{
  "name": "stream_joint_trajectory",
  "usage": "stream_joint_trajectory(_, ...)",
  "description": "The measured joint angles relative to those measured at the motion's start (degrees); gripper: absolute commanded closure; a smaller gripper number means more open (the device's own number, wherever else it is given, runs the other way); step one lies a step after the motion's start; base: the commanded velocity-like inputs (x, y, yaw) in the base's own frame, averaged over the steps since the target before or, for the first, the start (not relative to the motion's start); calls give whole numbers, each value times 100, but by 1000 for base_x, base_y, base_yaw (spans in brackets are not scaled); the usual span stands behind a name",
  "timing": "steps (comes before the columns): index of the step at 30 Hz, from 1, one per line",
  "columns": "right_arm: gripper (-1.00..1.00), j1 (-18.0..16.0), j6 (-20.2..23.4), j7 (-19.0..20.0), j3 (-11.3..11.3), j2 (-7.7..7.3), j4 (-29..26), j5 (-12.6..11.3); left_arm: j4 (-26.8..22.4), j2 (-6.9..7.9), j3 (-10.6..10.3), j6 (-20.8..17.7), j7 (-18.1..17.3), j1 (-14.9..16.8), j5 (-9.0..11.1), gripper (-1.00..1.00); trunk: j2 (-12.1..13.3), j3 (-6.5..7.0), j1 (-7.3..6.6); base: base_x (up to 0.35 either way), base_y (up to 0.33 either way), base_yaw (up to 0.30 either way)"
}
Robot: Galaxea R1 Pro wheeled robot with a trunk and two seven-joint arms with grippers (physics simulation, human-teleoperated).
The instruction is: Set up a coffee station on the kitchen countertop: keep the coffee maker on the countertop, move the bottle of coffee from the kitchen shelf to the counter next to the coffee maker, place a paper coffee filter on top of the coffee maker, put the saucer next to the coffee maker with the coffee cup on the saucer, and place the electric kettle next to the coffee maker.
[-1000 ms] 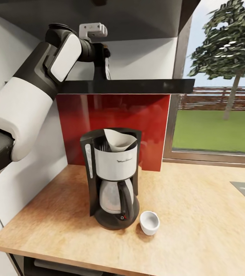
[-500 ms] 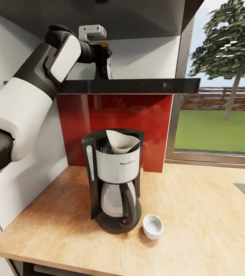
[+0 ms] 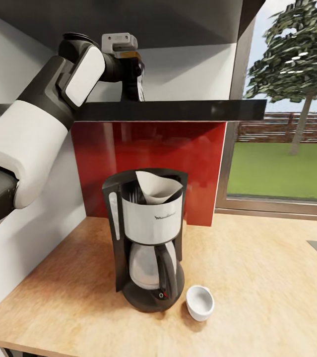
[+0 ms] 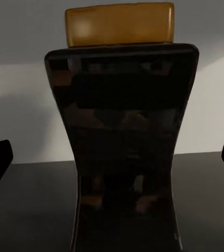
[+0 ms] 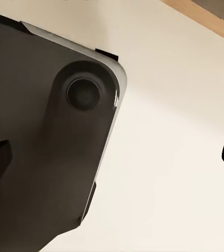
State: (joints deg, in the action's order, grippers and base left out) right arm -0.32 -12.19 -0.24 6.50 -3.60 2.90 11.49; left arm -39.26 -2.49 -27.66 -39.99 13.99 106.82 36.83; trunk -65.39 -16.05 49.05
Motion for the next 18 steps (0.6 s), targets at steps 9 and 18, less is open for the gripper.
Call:
stream_joint_trajectory(9, -100, 0, 0, 0, 0, 0, 0, 5, -5, 0, 0, 0, 0, 0, 1, -100, -1, 0, -1, 79, 0, 0)
stream_joint_trajectory(18, -100, 0, 0, 0, 0, 0, 0, 6, 0, 0, 0, 0, 0, 0, 0, -100, 0, 0, 1, 53, 0, 0)
